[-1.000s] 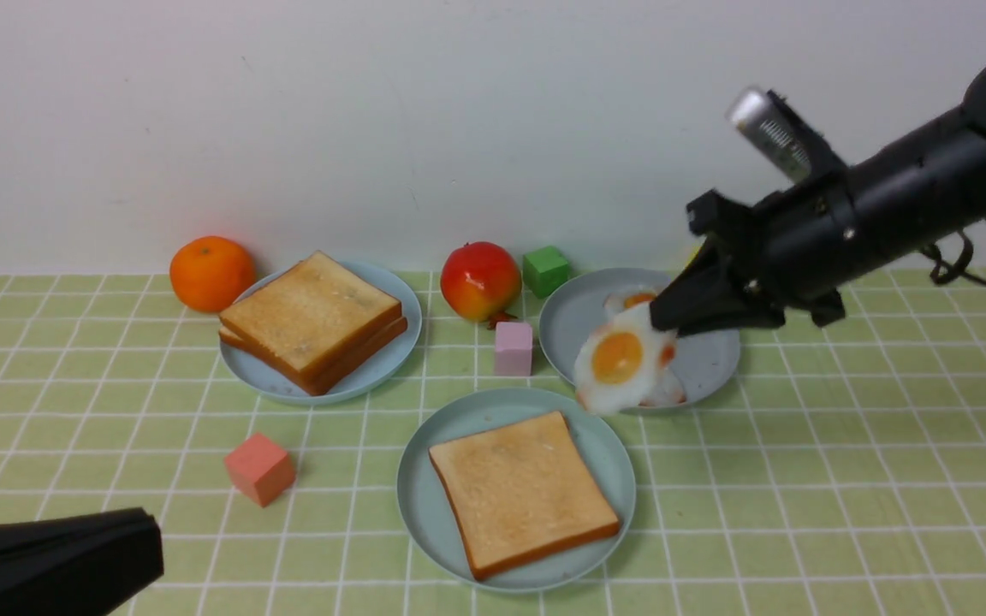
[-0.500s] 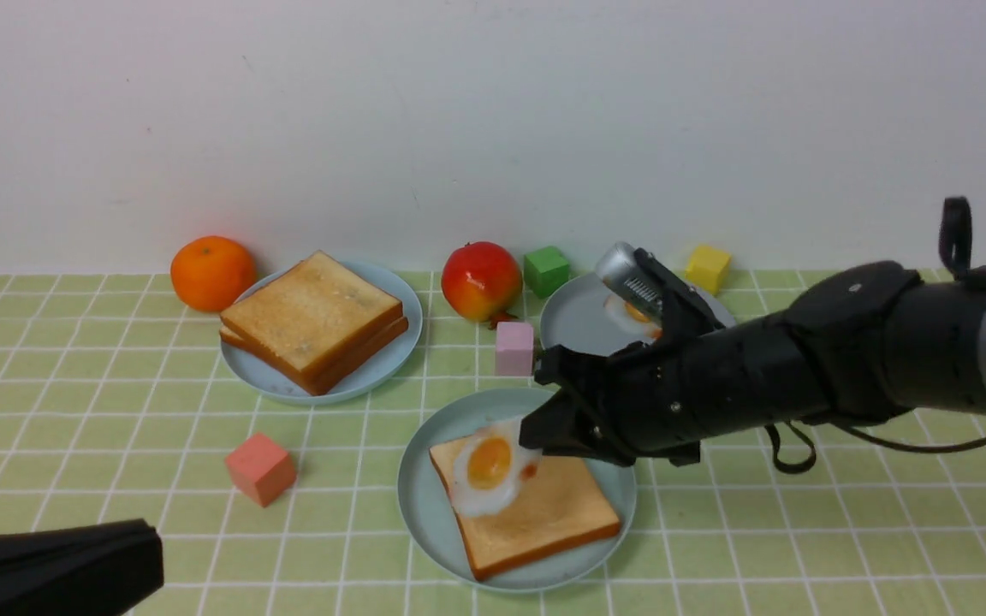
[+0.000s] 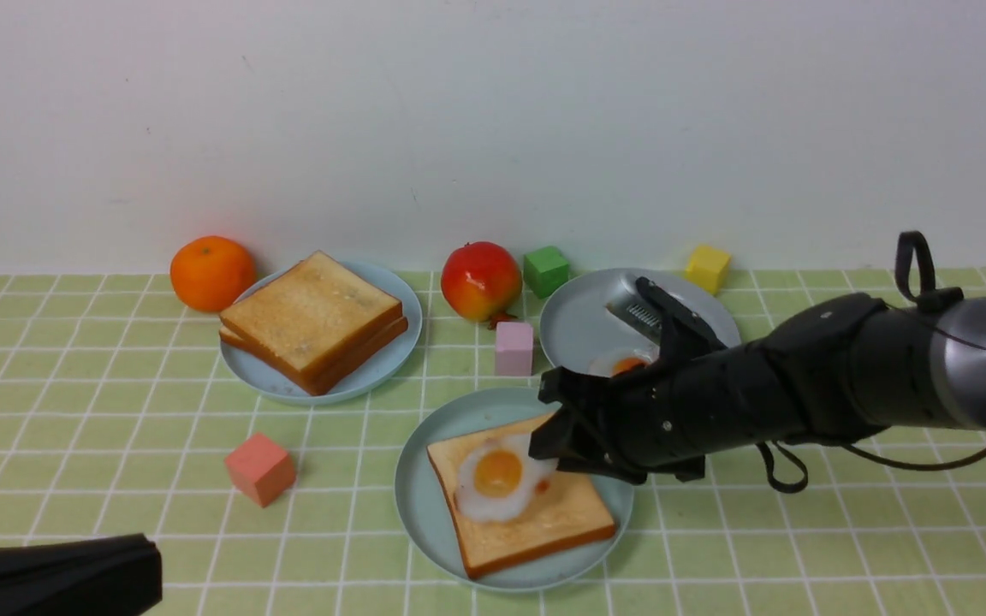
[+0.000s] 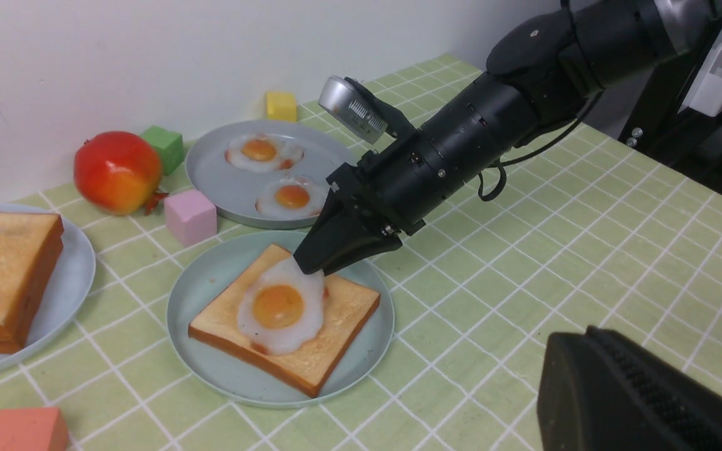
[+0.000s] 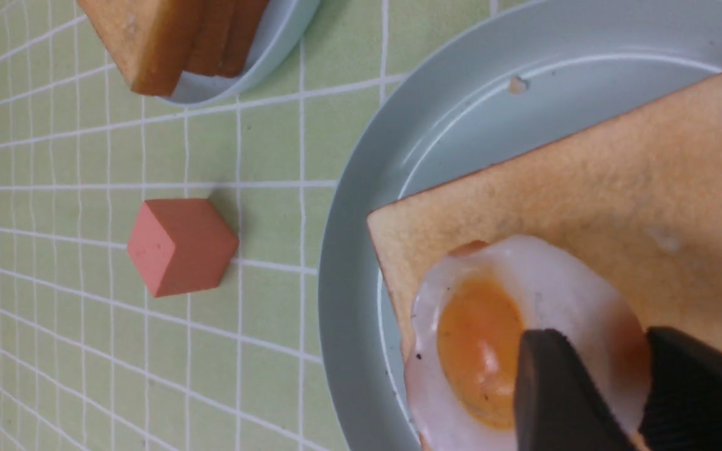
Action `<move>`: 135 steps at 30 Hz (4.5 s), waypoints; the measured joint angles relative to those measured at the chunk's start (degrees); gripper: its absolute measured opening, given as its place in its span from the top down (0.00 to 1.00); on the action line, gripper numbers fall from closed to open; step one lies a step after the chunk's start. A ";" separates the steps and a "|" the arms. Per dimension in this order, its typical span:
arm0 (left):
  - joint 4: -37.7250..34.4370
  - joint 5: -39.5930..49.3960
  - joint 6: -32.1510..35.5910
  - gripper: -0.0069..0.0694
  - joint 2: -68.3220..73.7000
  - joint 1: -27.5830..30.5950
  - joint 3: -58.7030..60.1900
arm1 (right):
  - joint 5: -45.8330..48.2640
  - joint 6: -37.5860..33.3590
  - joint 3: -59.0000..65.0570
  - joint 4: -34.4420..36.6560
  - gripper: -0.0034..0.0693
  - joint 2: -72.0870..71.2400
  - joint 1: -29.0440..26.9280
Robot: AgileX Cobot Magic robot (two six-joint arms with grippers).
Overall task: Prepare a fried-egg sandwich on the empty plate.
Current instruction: Use the right arm to place the fried egg on the slice of bread in the middle, then use the left arm to grab a slice of bread, then use the left arm to place a slice of bread on the fried egg in the middle
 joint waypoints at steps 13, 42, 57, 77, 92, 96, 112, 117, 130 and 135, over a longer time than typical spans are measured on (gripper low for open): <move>0.00 5.41 -2.23 0.90 1.68 0.00 0.00 | 11.11 6.25 0.00 -15.51 0.37 -8.70 -7.36; -5.80 9.75 17.57 0.93 71.85 29.75 -41.17 | 36.93 30.77 9.64 -57.45 0.94 -66.69 -10.10; 3.38 1.76 24.08 0.37 88.15 31.60 -49.79 | 34.43 30.87 11.06 -57.51 0.93 -68.79 -10.10; 7.20 0.29 24.12 0.70 93.55 31.67 -50.45 | 34.50 30.93 11.06 -54.55 0.92 -68.79 -10.10; 9.61 3.83 24.07 0.84 84.79 30.49 -49.87 | 36.40 30.93 11.06 -53.76 0.91 -68.79 -10.10; 8.66 6.77 23.50 0.85 77.61 25.17 -48.83 | 37.06 30.93 11.06 -55.81 0.91 -68.79 -10.10; 8.58 4.86 24.09 0.85 76.50 6.32 -36.10 | 41.11 30.93 11.06 -61.96 0.90 -81.42 -10.10; 7.53 3.66 24.93 0.86 77.45 6.32 -36.10 | 42.29 30.93 11.06 -61.96 0.89 -81.94 -10.10; 0.82 3.94 35.69 0.86 77.71 6.32 -36.10 | 42.30 30.93 11.06 -62.34 0.89 -81.94 -10.10; 0.61 5.37 35.89 0.86 78.88 6.32 -36.10 | 42.30 30.93 11.06 -62.34 0.89 -81.94 -10.10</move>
